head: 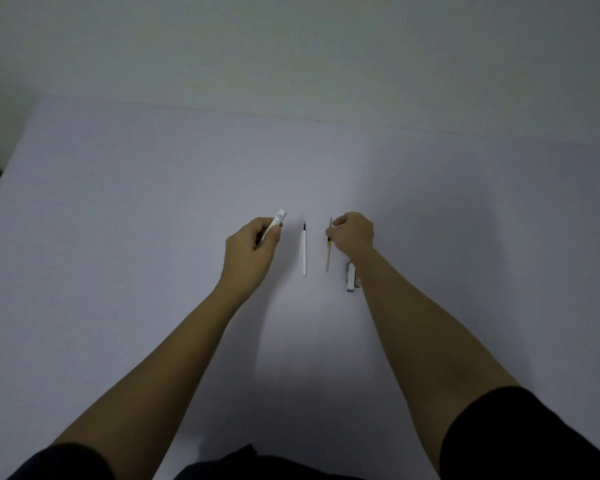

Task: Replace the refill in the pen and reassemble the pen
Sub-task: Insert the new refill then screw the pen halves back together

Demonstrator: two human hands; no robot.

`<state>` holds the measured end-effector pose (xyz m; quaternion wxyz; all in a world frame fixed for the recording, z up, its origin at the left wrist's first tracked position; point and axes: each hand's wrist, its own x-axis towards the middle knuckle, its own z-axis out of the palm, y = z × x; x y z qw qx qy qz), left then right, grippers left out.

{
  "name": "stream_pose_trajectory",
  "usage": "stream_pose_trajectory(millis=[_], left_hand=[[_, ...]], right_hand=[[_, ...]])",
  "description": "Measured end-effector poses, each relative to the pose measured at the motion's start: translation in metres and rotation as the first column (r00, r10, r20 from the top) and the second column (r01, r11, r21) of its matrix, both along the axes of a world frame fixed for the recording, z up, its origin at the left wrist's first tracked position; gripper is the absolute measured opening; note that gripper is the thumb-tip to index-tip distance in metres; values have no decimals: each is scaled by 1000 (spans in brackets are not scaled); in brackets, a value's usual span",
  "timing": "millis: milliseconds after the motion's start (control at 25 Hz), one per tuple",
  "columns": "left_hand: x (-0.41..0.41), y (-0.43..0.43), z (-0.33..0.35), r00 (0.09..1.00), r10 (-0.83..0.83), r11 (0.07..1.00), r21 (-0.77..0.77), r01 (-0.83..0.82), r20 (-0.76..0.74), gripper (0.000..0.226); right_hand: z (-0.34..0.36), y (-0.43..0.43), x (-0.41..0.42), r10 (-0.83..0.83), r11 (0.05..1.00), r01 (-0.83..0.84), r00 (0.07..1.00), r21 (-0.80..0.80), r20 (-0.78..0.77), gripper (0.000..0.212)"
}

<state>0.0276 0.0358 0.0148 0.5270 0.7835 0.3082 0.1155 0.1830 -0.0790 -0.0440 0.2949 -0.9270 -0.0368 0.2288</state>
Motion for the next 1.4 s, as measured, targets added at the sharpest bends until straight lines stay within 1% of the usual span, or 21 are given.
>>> stream_pose_trajectory(millis=[80,160,280,360,400,480,560,640,880,1040,1120,1240,1320,1400], left_hand=[[0,1,0,1000,0,1000,9,0,-1,17],[-1,-1,0,1000,-15,1000,21,15,0,16],[-3,-7,3,995,-98,993,64,99,-12,19],[-7,-12,7,985,-169,981,98,170,-18,19],[-9,-15,9,980,-201,973,111,201,-17,18],[-11,-21,15,967,-253,958,136,253,-14,18],[-14,-26,22,956,-293,943,166,290,-7,18],[-18,-30,31,953,-304,937,181,298,8,18],[-27,-37,45,944,-331,932,159,325,11,19],[-30,-42,52,945,-327,937,142,320,26,19],[-30,-45,55,944,-329,936,146,321,32,18],[-27,-47,58,945,-322,939,145,310,62,17],[-26,-46,59,948,-308,946,135,296,76,18],[-25,-43,59,957,-279,957,106,270,83,18]], right_hand=[[11,-2,6,-100,985,106,994,137,-49,29],[29,-9,9,-201,914,226,974,336,-110,26],[64,-29,5,-275,736,333,943,589,-189,19],[83,-44,-7,-262,603,347,937,718,-232,11],[90,-52,-13,-248,545,345,937,764,-246,7],[100,-63,-26,-242,455,353,933,818,-268,6],[107,-70,-36,-246,412,361,928,837,-279,7],[113,-73,-44,-242,402,354,931,845,-274,8],[120,-74,-60,-236,396,323,940,860,-244,9],[126,-76,-67,-221,407,311,946,859,-237,8],[126,-74,-75,-171,450,292,956,844,-239,7],[120,-70,-87,-41,566,206,974,798,-223,5],[116,-70,-87,14,588,189,970,787,-243,12],[109,-73,-79,-9,567,259,951,782,-309,15]])
